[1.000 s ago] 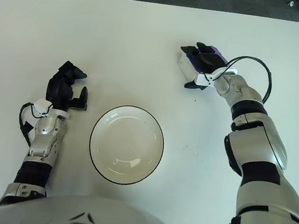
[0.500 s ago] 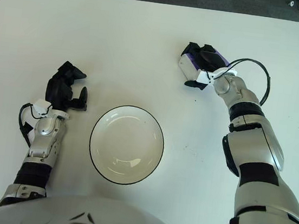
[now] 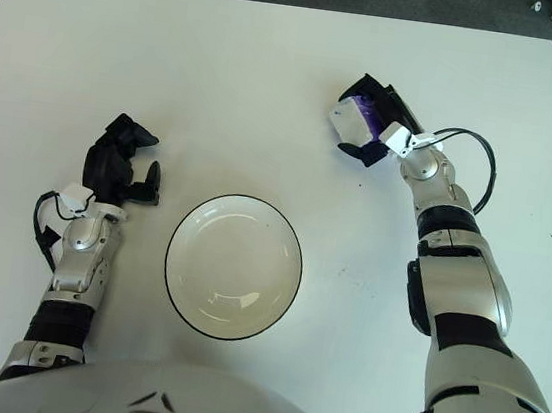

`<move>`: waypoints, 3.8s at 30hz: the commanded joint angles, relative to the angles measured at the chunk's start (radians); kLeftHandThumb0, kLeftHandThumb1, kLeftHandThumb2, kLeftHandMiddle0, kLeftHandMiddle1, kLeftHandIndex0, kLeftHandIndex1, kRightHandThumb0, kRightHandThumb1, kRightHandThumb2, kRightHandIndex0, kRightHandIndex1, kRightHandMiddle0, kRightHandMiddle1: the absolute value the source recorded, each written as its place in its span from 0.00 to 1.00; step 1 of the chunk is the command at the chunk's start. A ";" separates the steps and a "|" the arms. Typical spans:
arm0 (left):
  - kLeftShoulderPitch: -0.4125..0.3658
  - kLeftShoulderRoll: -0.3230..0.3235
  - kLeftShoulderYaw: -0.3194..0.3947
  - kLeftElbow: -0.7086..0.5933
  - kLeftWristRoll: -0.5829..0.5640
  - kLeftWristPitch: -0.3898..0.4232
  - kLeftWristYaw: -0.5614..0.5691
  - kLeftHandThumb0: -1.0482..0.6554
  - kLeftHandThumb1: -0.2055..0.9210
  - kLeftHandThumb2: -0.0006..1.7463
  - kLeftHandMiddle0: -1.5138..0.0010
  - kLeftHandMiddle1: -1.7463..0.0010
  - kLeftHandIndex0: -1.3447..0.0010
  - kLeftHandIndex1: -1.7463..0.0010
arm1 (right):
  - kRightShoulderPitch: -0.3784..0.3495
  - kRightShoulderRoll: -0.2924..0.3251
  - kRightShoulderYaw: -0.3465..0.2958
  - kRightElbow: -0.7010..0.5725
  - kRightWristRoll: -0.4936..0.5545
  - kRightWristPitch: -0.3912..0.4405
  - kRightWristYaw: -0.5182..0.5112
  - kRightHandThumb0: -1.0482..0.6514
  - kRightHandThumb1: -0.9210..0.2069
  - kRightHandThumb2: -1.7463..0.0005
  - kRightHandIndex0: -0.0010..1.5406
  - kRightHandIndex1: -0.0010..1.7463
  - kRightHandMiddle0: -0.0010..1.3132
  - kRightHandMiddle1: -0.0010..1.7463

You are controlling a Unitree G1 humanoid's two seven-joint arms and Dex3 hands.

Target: Put the tissue paper into the plate.

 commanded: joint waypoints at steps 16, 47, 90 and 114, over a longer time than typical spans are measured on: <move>0.057 0.012 0.002 0.031 -0.004 0.067 0.001 0.61 0.12 1.00 0.41 0.00 0.47 0.04 | 0.148 0.200 -0.300 -0.123 0.487 0.258 0.428 0.27 0.77 0.06 0.90 1.00 0.64 1.00; 0.034 0.014 0.000 0.064 0.000 0.050 0.006 0.61 0.10 1.00 0.40 0.00 0.45 0.06 | 0.382 0.317 -0.469 -0.993 0.915 0.960 0.272 0.62 0.69 0.22 0.59 0.71 0.45 1.00; 0.019 0.005 -0.006 0.079 -0.009 0.047 0.002 0.61 0.11 1.00 0.40 0.00 0.46 0.06 | 0.374 0.085 -0.391 -1.158 1.127 1.243 0.904 0.61 0.91 0.00 0.62 1.00 0.58 0.91; 0.020 -0.005 -0.006 0.085 -0.005 0.037 0.009 0.61 0.12 0.99 0.40 0.00 0.45 0.08 | 0.575 0.106 -0.016 -1.553 0.290 0.293 0.813 0.62 0.83 0.05 0.59 0.93 0.48 1.00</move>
